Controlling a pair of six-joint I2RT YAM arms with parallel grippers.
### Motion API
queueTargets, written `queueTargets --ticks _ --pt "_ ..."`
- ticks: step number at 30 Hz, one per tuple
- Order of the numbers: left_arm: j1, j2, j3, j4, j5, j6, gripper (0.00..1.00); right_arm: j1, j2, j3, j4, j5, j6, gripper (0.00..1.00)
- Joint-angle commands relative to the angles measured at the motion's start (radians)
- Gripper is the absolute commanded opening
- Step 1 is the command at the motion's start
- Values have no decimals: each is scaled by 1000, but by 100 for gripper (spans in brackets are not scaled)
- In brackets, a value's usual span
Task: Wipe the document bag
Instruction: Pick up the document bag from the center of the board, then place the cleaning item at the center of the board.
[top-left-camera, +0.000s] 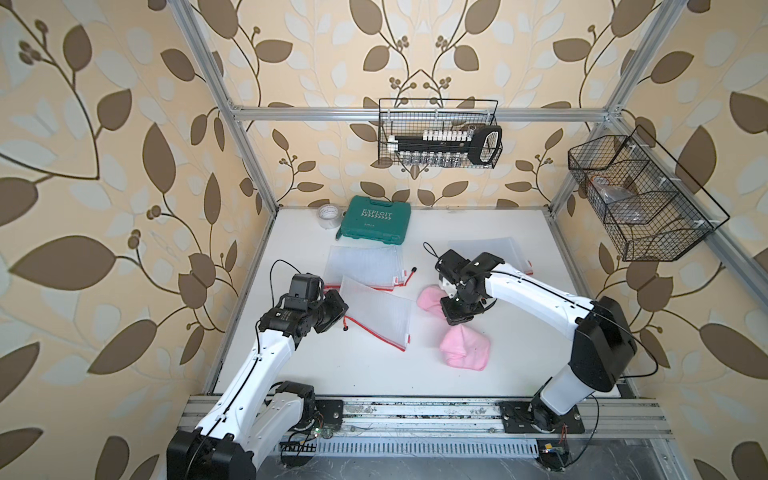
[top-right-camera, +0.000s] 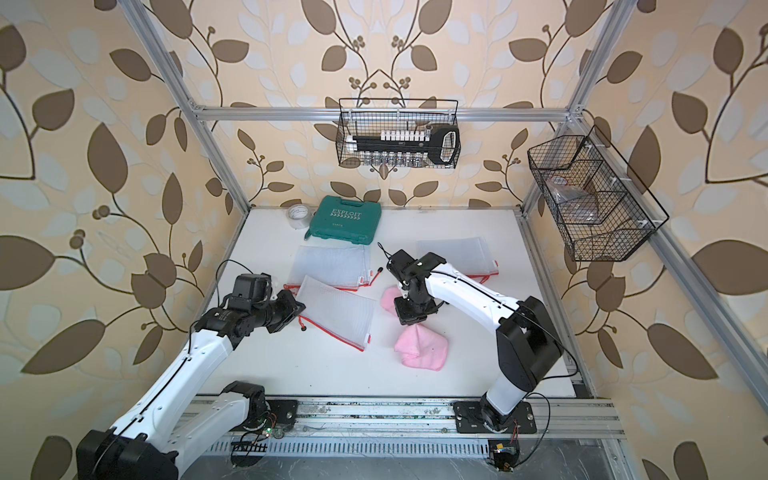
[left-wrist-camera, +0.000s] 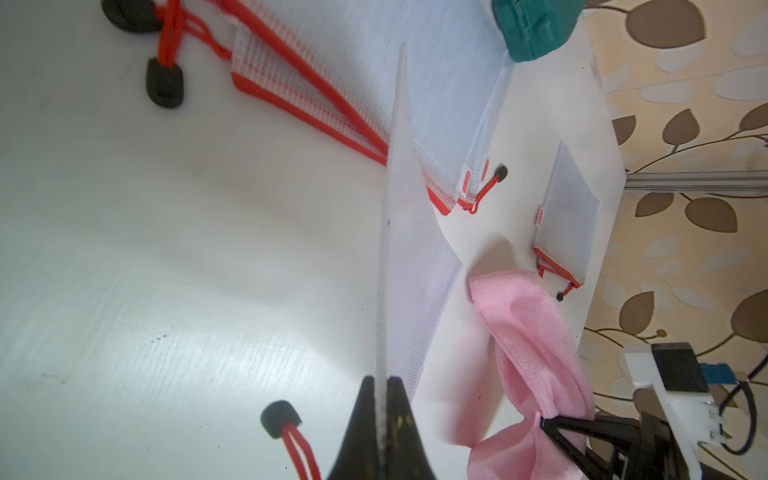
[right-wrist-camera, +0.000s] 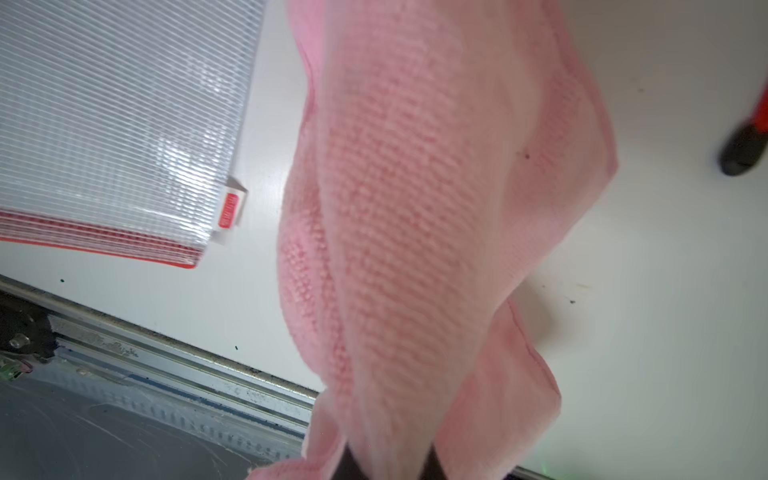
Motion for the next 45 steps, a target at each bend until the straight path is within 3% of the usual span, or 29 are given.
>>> queueTargets --ticks 1,8,13,18,19,22,24,28,29,40,43,45 --pt "16 -21 135 -167 -53 135 0 -46 -66 -36 -105 59 1 0" --pt "22 29 401 -317 -110 249 0 -96 -91 -84 -81 51 -36 0" --pt "22 93 584 -423 -136 349 0 -80 2 -130 32 -22 -46 0" --pt "22 135 677 -507 -157 440 0 -28 137 -158 148 -85 -53 0" --pt "22 142 683 -518 -156 452 0 -15 162 -162 172 -90 -54 2" --pt "22 160 687 -535 -151 478 0 -10 207 -166 228 -135 -49 23" --pt "22 172 687 -541 -145 489 0 -12 208 -166 241 -142 -47 44" --pt "22 188 687 -542 -134 499 0 -15 156 -149 216 -147 -68 93" --pt "22 191 682 -538 -124 502 0 -15 142 -141 195 -154 -76 98" --pt "19 227 674 -507 -70 500 0 -19 -31 -117 31 -98 -86 98" --pt "14 239 675 -507 -68 508 0 -34 -24 -121 21 -67 -100 98" --pt "5 249 682 -515 -73 514 0 -54 -99 -140 75 -86 -63 98"
